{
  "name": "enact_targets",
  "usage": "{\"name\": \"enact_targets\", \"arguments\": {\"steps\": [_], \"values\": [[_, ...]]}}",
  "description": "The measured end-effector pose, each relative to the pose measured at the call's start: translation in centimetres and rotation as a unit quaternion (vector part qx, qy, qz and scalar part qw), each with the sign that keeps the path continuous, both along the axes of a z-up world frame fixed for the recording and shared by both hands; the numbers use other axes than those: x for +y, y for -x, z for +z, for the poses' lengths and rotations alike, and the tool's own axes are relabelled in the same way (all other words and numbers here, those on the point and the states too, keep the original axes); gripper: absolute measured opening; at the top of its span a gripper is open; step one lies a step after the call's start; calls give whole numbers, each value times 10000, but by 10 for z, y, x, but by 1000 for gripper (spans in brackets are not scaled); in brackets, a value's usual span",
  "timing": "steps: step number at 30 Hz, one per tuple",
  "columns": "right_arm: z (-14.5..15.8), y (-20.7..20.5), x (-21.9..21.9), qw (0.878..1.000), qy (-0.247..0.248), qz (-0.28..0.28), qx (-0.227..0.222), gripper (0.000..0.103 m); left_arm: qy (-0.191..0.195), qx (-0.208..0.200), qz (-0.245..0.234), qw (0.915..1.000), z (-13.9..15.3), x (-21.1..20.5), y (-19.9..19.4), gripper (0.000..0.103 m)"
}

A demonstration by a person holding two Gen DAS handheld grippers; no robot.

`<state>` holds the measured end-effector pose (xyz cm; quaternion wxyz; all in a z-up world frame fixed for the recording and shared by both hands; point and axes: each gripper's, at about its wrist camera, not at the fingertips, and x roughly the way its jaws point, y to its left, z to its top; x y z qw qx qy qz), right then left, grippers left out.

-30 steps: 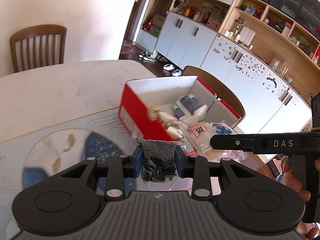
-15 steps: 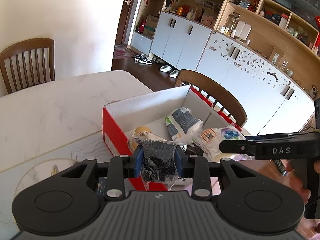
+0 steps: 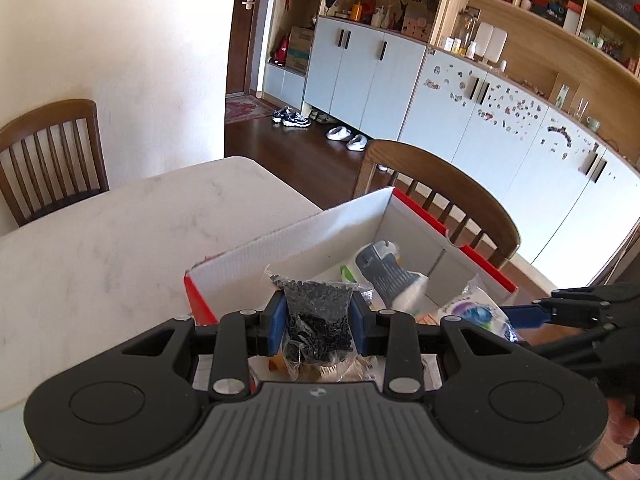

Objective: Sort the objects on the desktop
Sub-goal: 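Lift and carry the cake bag and black bag over the shoebox, then lower both bags into the shoebox and open both grippers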

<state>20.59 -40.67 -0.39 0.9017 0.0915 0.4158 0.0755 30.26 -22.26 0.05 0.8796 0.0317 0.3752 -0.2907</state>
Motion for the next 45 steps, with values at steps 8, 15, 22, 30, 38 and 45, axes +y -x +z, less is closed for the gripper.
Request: {"name": "enact_targets", "arguments": {"steps": [8, 15, 22, 30, 38, 45], "values": [[-6, -15, -2, 9994, 177, 294, 99, 56, -96, 262, -72, 9996, -15, -21, -32, 32], [-15, -22, -2, 9987, 317, 379, 101, 56, -299, 438, -176, 9984, -33, -42, -48, 32], [-25, -30, 0, 9980, 303, 512, 201, 56, -571, 483, -342, 9966, -46, -62, -59, 32], [-41, -40, 5, 9958, 474, 692, 377, 56, -728, 558, -342, 9952, -57, -77, -72, 32], [-53, -44, 5, 9939, 546, 814, 500, 56, -937, 625, -392, 9929, -69, -84, -75, 32], [-58, -45, 0, 9932, 501, 859, 610, 56, -1067, 728, -447, 9906, -79, -85, -77, 32]]}}
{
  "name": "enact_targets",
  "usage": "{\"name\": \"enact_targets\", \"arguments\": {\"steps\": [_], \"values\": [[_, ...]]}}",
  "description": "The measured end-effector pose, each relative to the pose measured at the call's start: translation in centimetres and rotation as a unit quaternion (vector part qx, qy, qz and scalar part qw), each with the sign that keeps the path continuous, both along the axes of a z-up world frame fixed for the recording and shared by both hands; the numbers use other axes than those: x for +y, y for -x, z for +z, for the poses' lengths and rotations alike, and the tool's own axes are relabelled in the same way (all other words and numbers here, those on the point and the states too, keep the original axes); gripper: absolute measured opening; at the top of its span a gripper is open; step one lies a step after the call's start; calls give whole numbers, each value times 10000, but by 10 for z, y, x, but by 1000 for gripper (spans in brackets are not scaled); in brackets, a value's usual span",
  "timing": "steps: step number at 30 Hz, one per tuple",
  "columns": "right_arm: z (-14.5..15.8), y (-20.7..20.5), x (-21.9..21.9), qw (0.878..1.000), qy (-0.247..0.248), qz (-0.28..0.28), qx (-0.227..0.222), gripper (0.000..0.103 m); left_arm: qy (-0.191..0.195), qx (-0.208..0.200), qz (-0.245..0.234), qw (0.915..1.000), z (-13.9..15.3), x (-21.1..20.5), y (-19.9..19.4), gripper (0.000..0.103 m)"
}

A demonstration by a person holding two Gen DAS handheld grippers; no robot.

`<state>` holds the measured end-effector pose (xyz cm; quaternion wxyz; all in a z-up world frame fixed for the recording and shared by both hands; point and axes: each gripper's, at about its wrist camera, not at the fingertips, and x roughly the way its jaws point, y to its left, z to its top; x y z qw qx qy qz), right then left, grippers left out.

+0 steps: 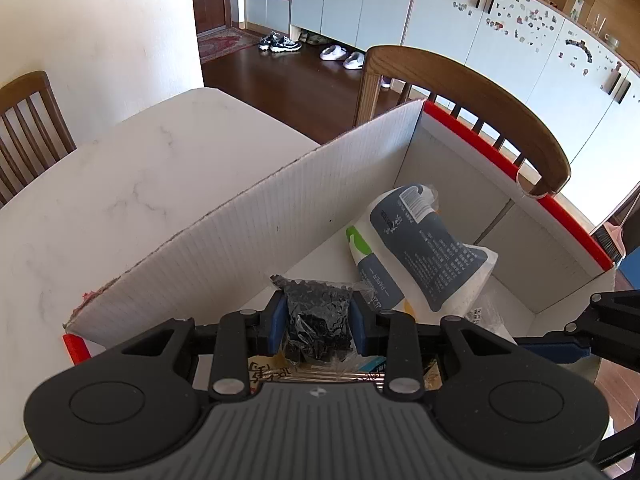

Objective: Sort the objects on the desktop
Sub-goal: 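Lower both bags into the shoebox and open both grippers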

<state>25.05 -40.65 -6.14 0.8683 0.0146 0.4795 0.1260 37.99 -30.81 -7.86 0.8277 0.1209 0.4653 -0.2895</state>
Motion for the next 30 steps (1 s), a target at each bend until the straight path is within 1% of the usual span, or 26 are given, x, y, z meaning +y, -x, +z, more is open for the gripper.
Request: {"name": "enact_targets", "arguments": {"steps": [8, 9, 11, 13, 14, 15, 22, 30], "values": [[-6, -1, -5, 9999, -53, -109, 74, 58, -2, 31, 19, 10000, -3, -3, -1, 32], [-6, -1, -6, 9999, -54, -129, 69, 60, 15, 40, 33, 10000, -2, -3, -1, 32], [-4, 0, -8, 9998, -95, -173, 20, 66, 25, 64, 18, 10000, -3, -3, 0, 33], [-3, 1, -9, 9997, -141, -203, -22, 70, 4, 53, 3, 10000, -3, -4, 1, 45], [-2, 1, -10, 9996, -172, -228, -42, 72, -8, 28, 23, 10000, -3, -4, 2, 59], [-1, 2, -11, 9995, -191, -247, -57, 73, 12, -27, 44, 10000, -1, -3, 3, 65], [11, 8, -14, 9993, -212, -183, -258, 77, 170, -103, 109, 9997, 9, 3, 8, 65], [21, 15, -13, 9991, -213, -146, -336, 77, 311, -135, 123, 9994, 21, 7, 20, 65]]}}
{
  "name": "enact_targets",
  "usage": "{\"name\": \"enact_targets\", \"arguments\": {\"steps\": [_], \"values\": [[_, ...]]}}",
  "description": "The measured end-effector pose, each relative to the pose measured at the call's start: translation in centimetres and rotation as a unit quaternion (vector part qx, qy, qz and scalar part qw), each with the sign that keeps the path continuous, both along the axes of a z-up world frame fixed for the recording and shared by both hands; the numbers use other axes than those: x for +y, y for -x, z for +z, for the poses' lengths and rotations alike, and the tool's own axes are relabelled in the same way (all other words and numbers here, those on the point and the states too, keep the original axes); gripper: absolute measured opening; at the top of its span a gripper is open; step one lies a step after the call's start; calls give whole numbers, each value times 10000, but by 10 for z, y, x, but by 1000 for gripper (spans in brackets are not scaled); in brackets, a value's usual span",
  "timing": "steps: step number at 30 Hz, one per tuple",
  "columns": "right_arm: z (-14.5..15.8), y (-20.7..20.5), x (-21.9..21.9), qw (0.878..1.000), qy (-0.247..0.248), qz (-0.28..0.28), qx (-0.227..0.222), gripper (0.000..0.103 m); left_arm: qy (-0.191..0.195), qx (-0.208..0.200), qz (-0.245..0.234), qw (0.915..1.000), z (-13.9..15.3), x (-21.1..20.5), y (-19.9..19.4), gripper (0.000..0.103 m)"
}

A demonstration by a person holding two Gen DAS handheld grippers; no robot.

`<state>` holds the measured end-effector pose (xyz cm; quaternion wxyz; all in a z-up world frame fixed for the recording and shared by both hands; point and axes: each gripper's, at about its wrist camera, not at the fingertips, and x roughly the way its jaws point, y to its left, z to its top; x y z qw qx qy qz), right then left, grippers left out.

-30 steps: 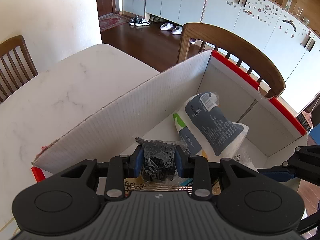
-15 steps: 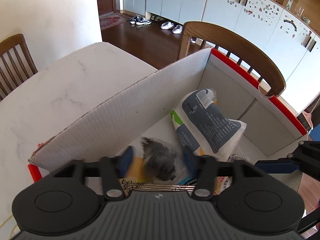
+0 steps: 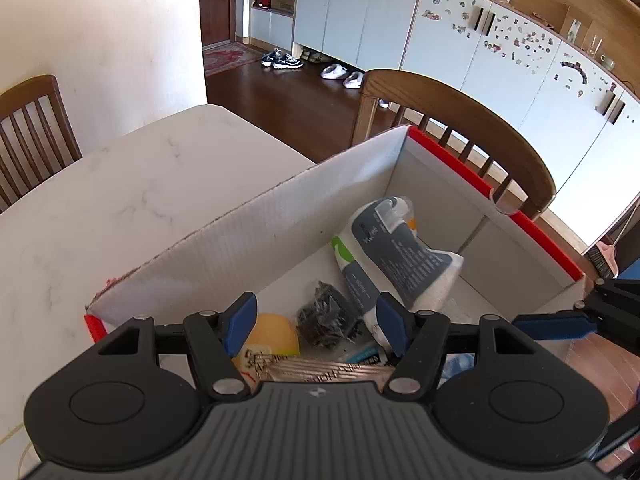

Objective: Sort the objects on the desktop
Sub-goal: 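Lower both bags into the shoebox and open both grippers, then withdraw both tools from the shoebox toward the biscuit packet and carton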

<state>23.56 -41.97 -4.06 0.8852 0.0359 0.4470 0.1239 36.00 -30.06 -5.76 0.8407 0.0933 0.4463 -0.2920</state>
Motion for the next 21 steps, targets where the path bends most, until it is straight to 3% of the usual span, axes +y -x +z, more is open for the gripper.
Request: {"name": "enact_targets", "arguments": {"steps": [16, 21], "values": [[5, 13, -5, 9996, 105, 124, -214, 76, 236, -92, 76, 9996, 20, 22, 45, 65], [12, 18, -2, 9993, 148, 103, -316, 76, 394, -141, 30, 9991, 27, 31, 62, 70]]}}
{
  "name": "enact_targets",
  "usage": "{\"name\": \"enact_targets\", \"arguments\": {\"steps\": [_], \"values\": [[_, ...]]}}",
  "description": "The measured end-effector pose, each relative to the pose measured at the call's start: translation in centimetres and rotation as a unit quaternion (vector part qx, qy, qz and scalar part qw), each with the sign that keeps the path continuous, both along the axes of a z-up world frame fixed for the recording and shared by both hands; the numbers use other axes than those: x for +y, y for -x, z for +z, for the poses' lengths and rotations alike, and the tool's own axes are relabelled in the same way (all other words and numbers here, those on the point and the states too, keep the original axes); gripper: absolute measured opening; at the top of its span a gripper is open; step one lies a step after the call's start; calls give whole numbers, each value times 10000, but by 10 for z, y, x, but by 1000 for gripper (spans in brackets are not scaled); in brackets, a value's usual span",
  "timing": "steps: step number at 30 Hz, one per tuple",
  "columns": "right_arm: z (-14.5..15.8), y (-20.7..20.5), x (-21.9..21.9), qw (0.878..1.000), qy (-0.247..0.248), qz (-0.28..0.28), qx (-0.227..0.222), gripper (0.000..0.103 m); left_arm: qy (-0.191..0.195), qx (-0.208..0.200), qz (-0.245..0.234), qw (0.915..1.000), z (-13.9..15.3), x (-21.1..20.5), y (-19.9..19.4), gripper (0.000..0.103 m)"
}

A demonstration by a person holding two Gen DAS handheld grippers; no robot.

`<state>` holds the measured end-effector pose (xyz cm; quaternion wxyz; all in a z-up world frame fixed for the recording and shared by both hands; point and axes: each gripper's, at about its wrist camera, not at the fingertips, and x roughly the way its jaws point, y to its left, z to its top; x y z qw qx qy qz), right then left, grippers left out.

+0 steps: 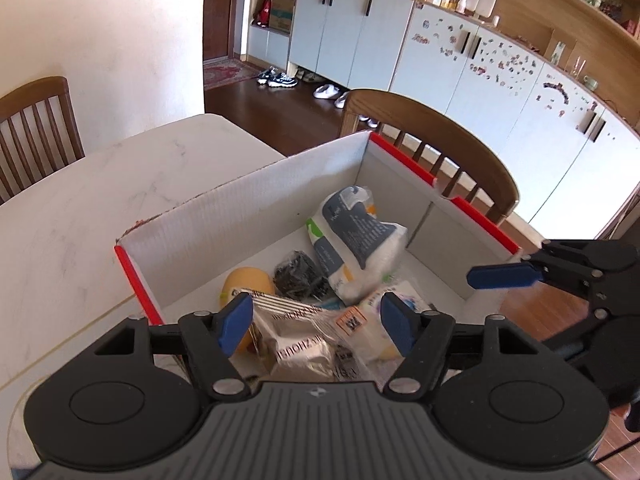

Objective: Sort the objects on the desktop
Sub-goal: 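Withdraw both tools from the shoebox toward the biscuit packet and carton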

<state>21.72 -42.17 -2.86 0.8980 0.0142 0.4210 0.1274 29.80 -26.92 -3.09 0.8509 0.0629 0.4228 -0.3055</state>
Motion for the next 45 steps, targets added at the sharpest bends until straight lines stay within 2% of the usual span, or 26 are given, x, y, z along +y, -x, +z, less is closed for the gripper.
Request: {"name": "enact_targets", "arguments": {"steps": [4, 8, 13, 16, 25, 31, 39, 42, 45], "values": [[5, 7, 5, 10000, 12, 40, -55, 77, 80, -38, -34, 10000, 3, 9, 12, 70], [12, 19, 10, 9996, -251, 81, -134, 84, 209, -32, -16, 9998, 6, 25, 22, 78], [17, 31, 22, 9995, -238, 68, -188, 85, 312, -27, -38, 9995, 8, 46, 35, 79], [20, 37, 29, 9994, -255, 1, -220, 86, 375, -52, -68, 9993, 10, 59, 44, 84], [22, 59, 51, 9984, -443, -220, -260, 86, 449, -210, -31, 9988, 11, 101, 76, 85], [29, 74, 83, 9987, -361, -152, -333, 86, 592, -335, 41, 9977, 15, 136, 104, 90], [29, 83, 140, 9989, -309, 182, -305, 86, 515, -496, 288, 9970, 12, 195, 140, 90], [28, 88, 162, 9985, -260, 375, -291, 86, 455, -529, 444, 9966, 9, 219, 149, 98], [25, 93, 184, 9978, -227, 564, -250, 86, 408, -512, 656, 9957, 5, 246, 157, 98]]}}
